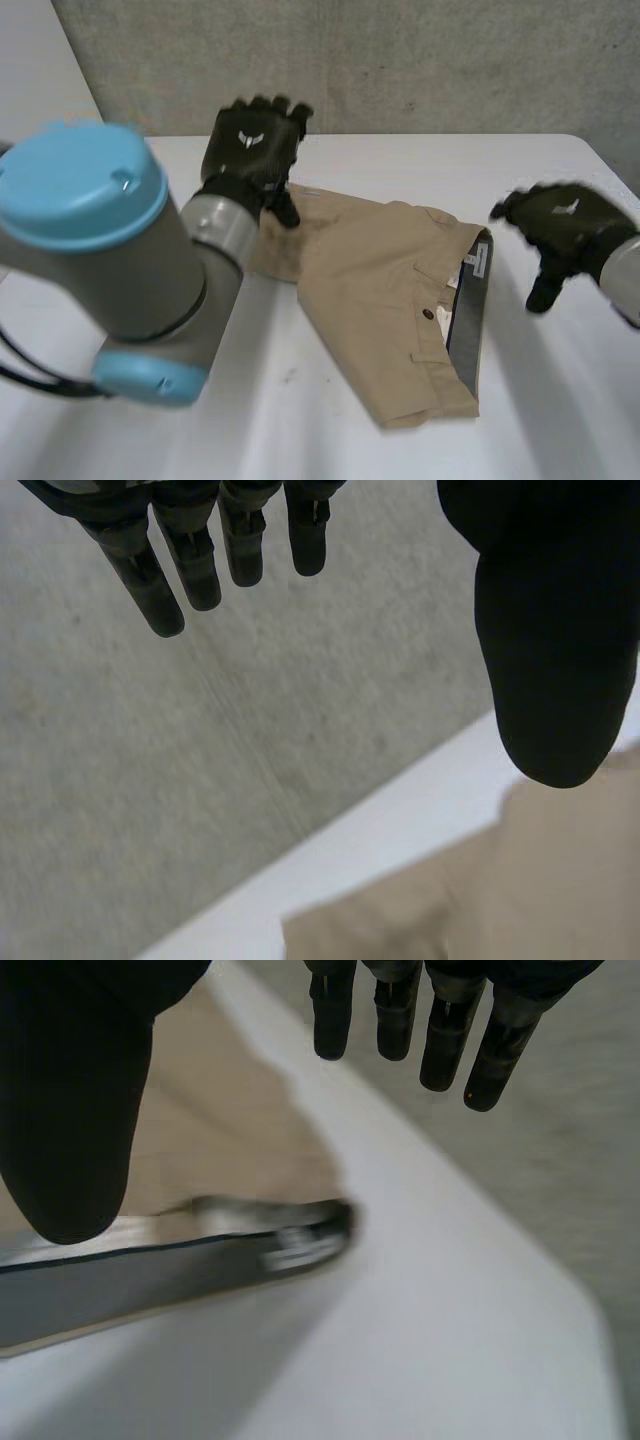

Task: Fold the shorts.

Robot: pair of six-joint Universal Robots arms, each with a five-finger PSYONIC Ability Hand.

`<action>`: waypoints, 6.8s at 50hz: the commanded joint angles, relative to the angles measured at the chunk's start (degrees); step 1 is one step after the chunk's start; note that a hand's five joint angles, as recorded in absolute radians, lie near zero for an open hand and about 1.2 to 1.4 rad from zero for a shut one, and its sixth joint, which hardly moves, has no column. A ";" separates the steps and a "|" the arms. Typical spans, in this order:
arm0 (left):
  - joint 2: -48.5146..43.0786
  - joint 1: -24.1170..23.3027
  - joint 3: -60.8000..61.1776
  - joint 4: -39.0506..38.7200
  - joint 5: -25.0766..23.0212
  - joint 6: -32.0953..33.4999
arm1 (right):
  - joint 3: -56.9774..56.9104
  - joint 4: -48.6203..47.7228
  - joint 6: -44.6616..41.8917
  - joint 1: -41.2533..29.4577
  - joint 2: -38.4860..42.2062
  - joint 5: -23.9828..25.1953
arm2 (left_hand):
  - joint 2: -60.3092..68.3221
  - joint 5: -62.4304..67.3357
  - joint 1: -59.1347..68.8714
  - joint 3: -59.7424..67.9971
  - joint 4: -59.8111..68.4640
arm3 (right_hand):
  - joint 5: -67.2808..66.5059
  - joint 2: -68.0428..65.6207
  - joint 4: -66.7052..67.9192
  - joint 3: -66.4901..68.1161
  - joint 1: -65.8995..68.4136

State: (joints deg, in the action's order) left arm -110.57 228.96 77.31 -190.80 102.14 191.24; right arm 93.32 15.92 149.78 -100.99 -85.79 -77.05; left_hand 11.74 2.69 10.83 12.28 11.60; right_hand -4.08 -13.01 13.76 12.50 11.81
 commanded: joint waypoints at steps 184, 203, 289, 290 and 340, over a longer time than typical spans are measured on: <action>8.71 25.29 33.87 0.70 -4.21 -1.23 | -13.60 -17.15 11.76 -25.48 24.36 -12.34 | 8.22 7.27 9.13 7.68 8.37 | -65.92 -66.99 66.24 67.50 68.19; -2.63 31.54 27.98 -1.94 -14.16 1.86 | -12.81 -17.06 11.68 -23.55 23.13 -12.07 | 23.20 22.25 24.11 22.66 23.34 | -65.92 -66.99 66.24 67.50 68.19; 2.11 18.45 13.03 -10.13 -9.68 3.62 | -38.84 -18.48 -4.49 -15.38 35.78 -6.18 | 68.26 67.31 69.17 67.72 68.40 | -65.92 -66.99 66.24 67.50 68.19; 2.28 18.45 14.35 -8.73 -9.68 3.62 | -36.56 -16.03 -5.28 -15.46 35.61 -6.10 | 68.26 67.31 69.17 67.72 68.40 | -65.92 -66.99 66.24 67.50 68.19; 22.07 15.63 31.95 6.51 -12.05 18.47 | 13.73 -6.16 -15.22 -12.30 5.72 -5.66 | 3.85 2.90 4.76 3.31 4.00 | -65.92 -66.99 66.24 67.50 68.19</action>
State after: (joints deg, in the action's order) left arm -81.83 244.19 115.76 -174.17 91.66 209.81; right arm 105.48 13.31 133.28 -113.04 -80.19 -82.77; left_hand 14.79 4.06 13.76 14.86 14.45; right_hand -56.70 -67.34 68.39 68.30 54.18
